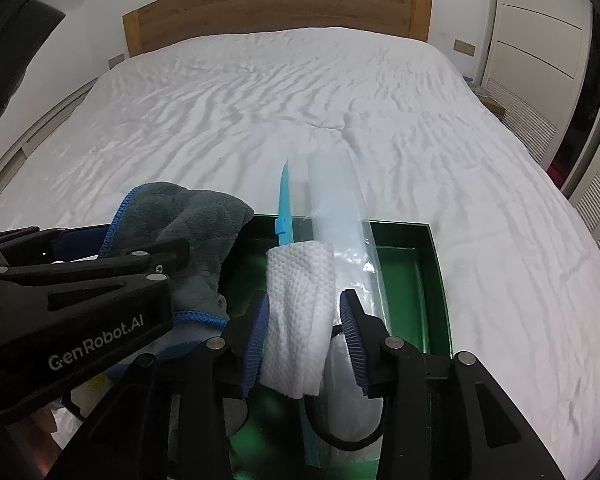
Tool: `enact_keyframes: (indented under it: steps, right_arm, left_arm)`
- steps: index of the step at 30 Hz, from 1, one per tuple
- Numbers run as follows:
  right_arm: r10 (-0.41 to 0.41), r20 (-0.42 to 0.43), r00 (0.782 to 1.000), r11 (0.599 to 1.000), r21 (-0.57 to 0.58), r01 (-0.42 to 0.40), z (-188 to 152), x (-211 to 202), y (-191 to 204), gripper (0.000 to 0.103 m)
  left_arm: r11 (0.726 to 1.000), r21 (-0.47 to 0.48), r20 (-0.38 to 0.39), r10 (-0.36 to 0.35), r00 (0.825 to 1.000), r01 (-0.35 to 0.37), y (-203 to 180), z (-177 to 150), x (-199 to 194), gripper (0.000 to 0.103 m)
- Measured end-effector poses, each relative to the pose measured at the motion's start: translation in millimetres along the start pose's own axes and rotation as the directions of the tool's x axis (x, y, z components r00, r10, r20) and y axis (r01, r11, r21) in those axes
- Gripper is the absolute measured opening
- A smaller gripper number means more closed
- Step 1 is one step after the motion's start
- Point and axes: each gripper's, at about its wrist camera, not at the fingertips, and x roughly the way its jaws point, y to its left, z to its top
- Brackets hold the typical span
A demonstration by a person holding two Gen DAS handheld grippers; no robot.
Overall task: Organize soft objects
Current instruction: 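Lower the dark towel and white mesh cloth into the tray and open both tools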
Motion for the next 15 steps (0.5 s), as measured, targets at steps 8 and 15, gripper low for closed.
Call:
enact_keyframes:
  steps: [8,15]
  right_arm:
    - [-0.012,0.041,0.999,1.000,0.028,0.011,-2.4,-34.3,-3.2,0.041]
    - [-0.055,0.046,0.997,0.998,0.030,0.054,-20.7,-80.9,-0.4,0.045]
  left_arm:
    - [0.999,-0.025,0.061,-0.038,0.997,0.040,2.8,5.7,-37.4,0.051]
    - [0.990,-0.052,0.113,-0.127,0.985,0.134,-0.1,-16.0,-98.6,0.051]
